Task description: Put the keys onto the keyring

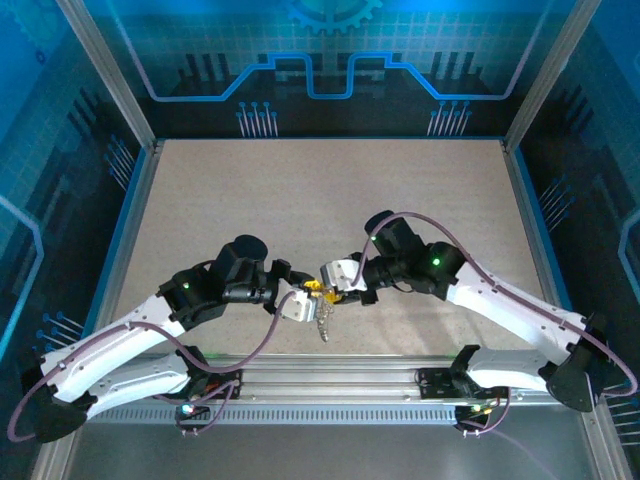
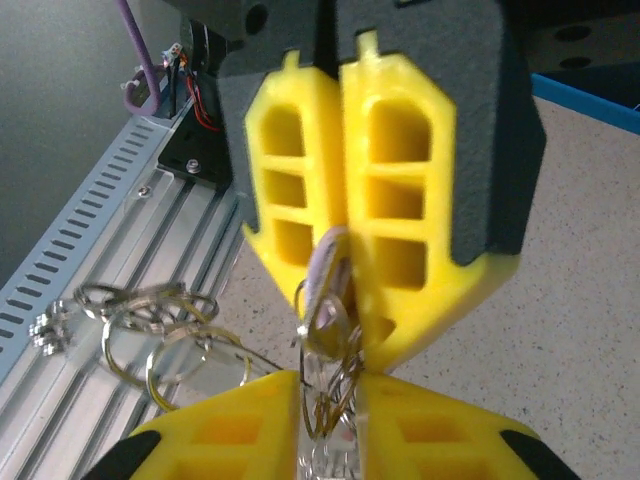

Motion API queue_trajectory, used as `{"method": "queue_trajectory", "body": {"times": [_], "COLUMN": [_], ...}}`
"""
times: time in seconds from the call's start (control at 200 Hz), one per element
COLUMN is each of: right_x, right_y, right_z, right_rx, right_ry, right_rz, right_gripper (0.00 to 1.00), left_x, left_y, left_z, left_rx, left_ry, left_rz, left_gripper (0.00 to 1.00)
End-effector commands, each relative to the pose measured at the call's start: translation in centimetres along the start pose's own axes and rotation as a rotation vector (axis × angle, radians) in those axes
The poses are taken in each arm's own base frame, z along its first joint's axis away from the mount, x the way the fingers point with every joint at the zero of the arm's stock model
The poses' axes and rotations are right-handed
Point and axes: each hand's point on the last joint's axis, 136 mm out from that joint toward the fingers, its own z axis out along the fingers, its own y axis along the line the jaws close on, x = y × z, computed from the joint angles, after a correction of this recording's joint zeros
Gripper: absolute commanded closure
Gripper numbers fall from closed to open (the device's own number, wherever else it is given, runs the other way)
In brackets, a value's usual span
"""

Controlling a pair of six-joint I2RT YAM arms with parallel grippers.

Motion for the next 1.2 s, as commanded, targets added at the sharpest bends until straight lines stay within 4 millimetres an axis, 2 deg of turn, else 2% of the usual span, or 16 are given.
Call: {"method": "queue_trajectory", "body": {"times": [0.0, 0.395, 1.196], "right_x": [-1.1, -1.3, 1.1], "right_y": [1.6, 2.0, 0.5], "right_z": [-0.4, -1.0, 1.5], "right_rx": [-0.007, 0.009, 0.019], "right_ry": [-0.057, -0.069, 0.071], "right_rz": [-0.082, -0.138, 0.035], "right_gripper": [0.75, 0.79, 0.82], "left_x": [-1.8, -2.2, -2.1], "left_y": [2.8, 2.9, 3.0], "left_z": [-0.8, -0.8, -0.6], "left_rx": [-0.101, -0.095, -0.102], "left_ry": [-0.051, -0.066, -0.067], "left_rz": [0.021, 0.028, 0.003], "left_gripper": [1.00, 1.00, 1.00]}}
